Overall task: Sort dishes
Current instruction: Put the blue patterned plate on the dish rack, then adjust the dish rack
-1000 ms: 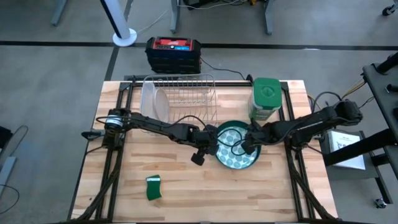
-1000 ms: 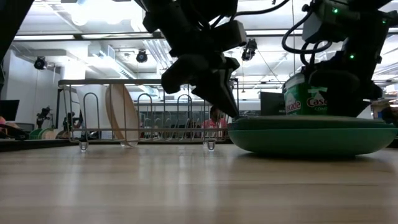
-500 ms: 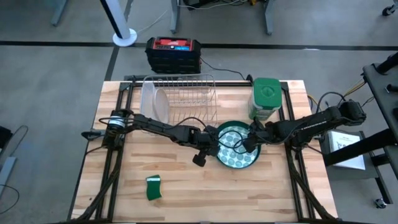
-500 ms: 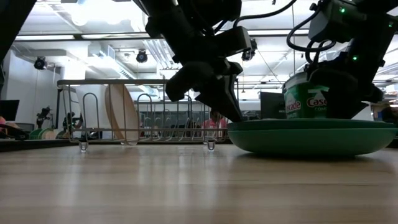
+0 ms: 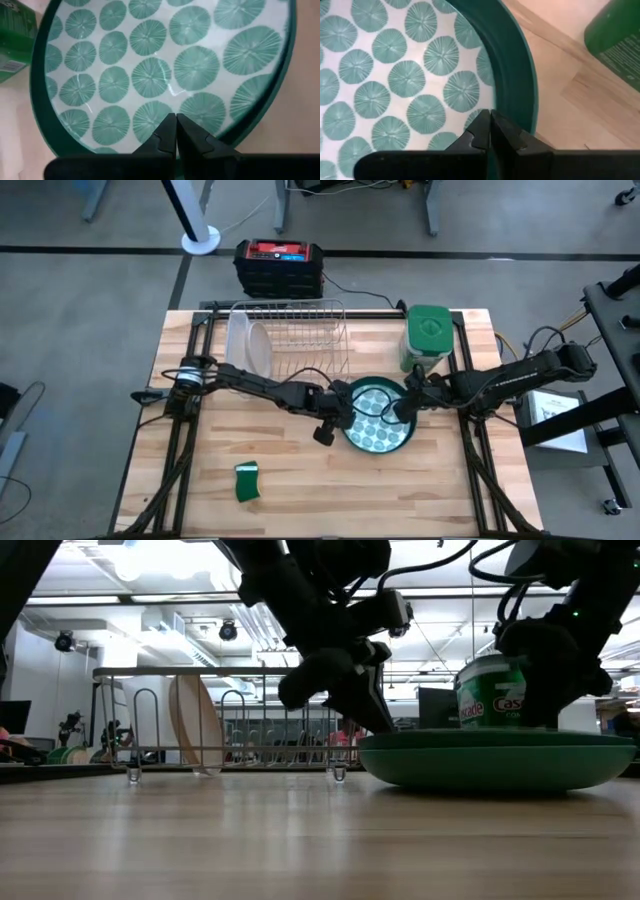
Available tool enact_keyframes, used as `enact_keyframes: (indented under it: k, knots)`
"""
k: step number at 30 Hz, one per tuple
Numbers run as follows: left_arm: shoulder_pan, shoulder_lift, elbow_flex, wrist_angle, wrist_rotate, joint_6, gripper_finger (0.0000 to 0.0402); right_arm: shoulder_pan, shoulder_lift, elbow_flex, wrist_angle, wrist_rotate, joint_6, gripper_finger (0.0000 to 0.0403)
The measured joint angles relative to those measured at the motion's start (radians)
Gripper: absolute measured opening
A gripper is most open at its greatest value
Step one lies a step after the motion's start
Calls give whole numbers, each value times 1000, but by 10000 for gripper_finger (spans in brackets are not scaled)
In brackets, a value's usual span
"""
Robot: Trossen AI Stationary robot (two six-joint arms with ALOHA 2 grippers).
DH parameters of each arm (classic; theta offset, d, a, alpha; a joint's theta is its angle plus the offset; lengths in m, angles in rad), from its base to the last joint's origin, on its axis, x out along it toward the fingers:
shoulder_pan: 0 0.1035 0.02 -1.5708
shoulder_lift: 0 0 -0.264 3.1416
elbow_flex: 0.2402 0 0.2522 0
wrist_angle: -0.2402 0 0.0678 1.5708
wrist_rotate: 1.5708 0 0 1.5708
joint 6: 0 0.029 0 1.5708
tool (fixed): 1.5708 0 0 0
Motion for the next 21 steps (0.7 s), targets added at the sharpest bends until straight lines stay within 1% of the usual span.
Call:
enact_keyframes:
  k: [5, 8, 10, 13, 16, 21]
  knots:
    - [0, 0, 0, -2, 2, 3, 0, 0, -2, 0, -11, -2, 35, 7]
    - [0, 0, 0, -3, 2, 4, 0, 0, -16, 0, -32, -54, 62, 11]
    - [0, 5, 0, -2, 2, 3, 0, 0, -29, 0, -54, -73, 92, 20]
    - [-1, 12, 1, 5, -9, 4, 0, 0, -63, 1, -106, -107, 124, 46]
    - [0, 23, 2, 15, -14, 5, 0, 0, -96, 0, -137, -111, 141, 82]
    - [0, 33, 2, 30, -19, 17, 0, 0, -106, -25, -106, -111, 143, 143]
